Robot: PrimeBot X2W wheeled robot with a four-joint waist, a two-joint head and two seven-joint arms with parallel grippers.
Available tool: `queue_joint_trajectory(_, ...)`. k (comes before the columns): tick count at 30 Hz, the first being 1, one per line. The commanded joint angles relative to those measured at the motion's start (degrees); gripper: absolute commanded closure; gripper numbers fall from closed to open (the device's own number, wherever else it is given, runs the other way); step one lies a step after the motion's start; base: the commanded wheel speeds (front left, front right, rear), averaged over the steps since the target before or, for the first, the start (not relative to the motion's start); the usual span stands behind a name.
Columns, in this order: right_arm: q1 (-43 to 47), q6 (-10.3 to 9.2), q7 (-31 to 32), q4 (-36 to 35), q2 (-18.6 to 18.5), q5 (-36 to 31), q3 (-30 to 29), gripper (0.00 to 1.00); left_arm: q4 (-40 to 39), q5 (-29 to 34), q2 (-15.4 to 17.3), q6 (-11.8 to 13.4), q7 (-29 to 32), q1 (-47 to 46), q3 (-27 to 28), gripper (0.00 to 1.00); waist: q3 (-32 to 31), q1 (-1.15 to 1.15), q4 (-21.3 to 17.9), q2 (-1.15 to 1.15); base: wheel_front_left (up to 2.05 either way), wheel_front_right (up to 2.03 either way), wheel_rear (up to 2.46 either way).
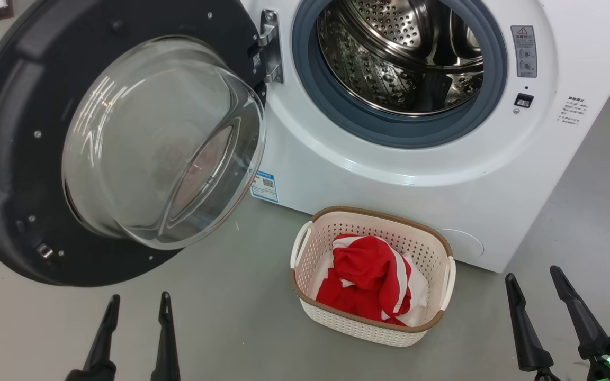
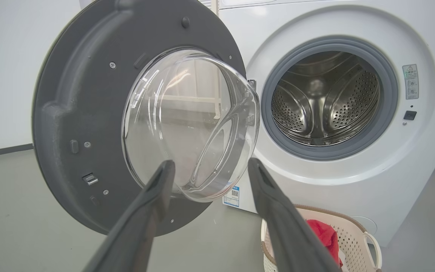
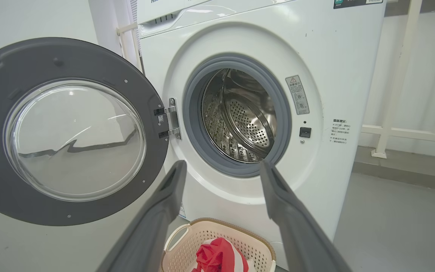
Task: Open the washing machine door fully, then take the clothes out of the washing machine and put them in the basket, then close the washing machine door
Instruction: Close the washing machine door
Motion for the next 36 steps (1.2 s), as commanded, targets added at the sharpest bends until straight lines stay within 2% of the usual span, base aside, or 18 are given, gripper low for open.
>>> queue_joint_trajectory(1,-1.61,0.35,0.20,-1.71,-1.00,-0.92,1.57,0.00,-1.37,0.27,0.88,0.56,-0.62,-1.36,2.28,0.00,0.05,0.00,0.04,0.00,0.00,0.00,0.00)
queue_joint_trajectory(2,-1.58,0.35,0.21,-1.73,-1.00,-0.95,1.59,0.00,-1.44,0.31,0.89,0.61,-0.68,-1.37,2.27,0.00,0.09,0.00,0.05,0.00,0.00,0.00,0.00)
queue_joint_trajectory(3,-1.55,0.35,0.21,-1.74,-1.00,-0.97,1.59,0.00,-1.54,0.35,0.92,0.62,-0.76,-1.38,2.24,0.08,0.13,0.00,0.06,0.00,0.00,0.00,0.00)
queue_joint_trajectory(4,-1.54,0.35,0.20,-1.74,-1.00,-0.99,1.60,0.00,-1.64,0.31,0.94,0.54,-0.82,-1.40,2.19,0.53,0.18,0.00,0.07,0.00,0.00,0.00,0.00)
queue_joint_trajectory(5,-1.54,0.35,0.21,-1.73,-1.00,-0.99,1.62,0.00,-1.80,0.09,0.90,0.33,-0.92,-1.45,2.14,0.75,0.23,0.00,0.07,0.00,0.00,0.00,0.00)
queue_joint_trajectory(6,-1.54,0.35,0.21,-1.73,-1.00,-0.99,1.62,0.00,-1.80,0.09,0.90,0.33,-0.92,-1.45,2.14,0.75,0.23,0.00,0.07,0.00,0.00,0.00,0.00)
queue_joint_trajectory(7,-1.53,0.35,0.22,-1.72,-1.00,-0.99,1.66,0.00,-1.97,-0.21,0.85,0.06,-1.03,-1.52,2.11,1.00,0.29,0.00,0.07,0.00,0.00,0.00,0.00)
queue_joint_trajectory(13,-1.63,0.35,0.42,-1.93,-1.00,-1.07,1.86,0.00,-3.78,-2.35,0.34,-0.77,-2.49,-2.40,3.80,1.00,0.90,0.00,-0.02,0.00,0.00,0.00,0.00)
queue_joint_trajectory(19,-1.87,0.35,0.84,-2.18,-1.00,-1.43,1.99,0.00,-6.97,-5.91,-0.95,-1.14,-4.10,-4.63,8.96,1.00,1.97,0.00,-0.43,0.00,0.00,0.00,0.00)
queue_joint_trajectory(23,-1.99,0.35,1.12,-2.35,-1.00,-1.67,2.16,0.00,-10.61,-9.51,-3.05,-1.60,-4.58,-6.33,13.46,1.00,2.34,0.00,-0.99,0.00,0.00,0.00,0.00)
queue_joint_trajectory(36,-2.43,0.35,1.77,-2.91,-1.00,-2.03,2.21,0.00,-12.57,-24.40,-6.99,-7.92,-4.80,-15.16,26.37,1.00,3.34,0.00,-2.36,0.00,0.00,0.00,0.00)
